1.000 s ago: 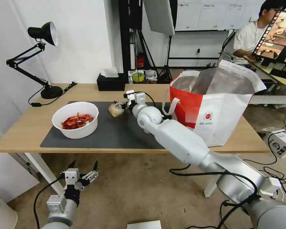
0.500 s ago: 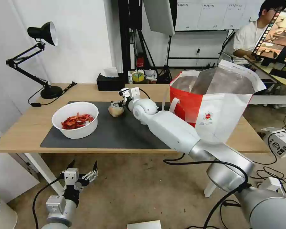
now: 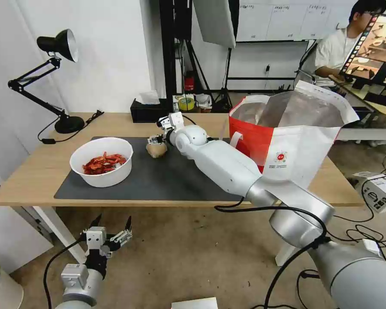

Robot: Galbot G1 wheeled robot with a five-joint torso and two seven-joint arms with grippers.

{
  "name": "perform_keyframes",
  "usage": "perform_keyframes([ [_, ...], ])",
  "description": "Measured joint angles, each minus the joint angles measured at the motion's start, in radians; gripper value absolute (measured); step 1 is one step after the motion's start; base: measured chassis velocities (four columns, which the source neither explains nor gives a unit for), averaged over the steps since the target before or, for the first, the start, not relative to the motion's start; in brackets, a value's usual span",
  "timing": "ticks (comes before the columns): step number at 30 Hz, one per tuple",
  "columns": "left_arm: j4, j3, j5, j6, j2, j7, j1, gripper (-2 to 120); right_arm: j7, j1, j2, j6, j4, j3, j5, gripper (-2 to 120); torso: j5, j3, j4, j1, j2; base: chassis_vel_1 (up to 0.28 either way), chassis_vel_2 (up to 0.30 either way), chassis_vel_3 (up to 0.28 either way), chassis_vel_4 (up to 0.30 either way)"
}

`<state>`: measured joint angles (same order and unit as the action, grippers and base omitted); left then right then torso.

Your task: Pick up the trash from the table and place it into the takeout bag.

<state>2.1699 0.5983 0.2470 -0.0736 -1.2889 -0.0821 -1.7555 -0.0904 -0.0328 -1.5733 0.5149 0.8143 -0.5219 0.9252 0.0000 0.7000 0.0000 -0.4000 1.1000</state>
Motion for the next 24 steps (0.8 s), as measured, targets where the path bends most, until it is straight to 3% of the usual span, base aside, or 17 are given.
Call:
perform_keyframes([
  [24,0.008,-0.004,-0.004,0.0,-0.01,-0.001,0.002,100,0.117,-0.011,0.0,0.015,-0.054,-0.062,-0.053,100,0.0001,0.0,0.0,0.0,0.0,0.0,0.0,0.0,0.0],
])
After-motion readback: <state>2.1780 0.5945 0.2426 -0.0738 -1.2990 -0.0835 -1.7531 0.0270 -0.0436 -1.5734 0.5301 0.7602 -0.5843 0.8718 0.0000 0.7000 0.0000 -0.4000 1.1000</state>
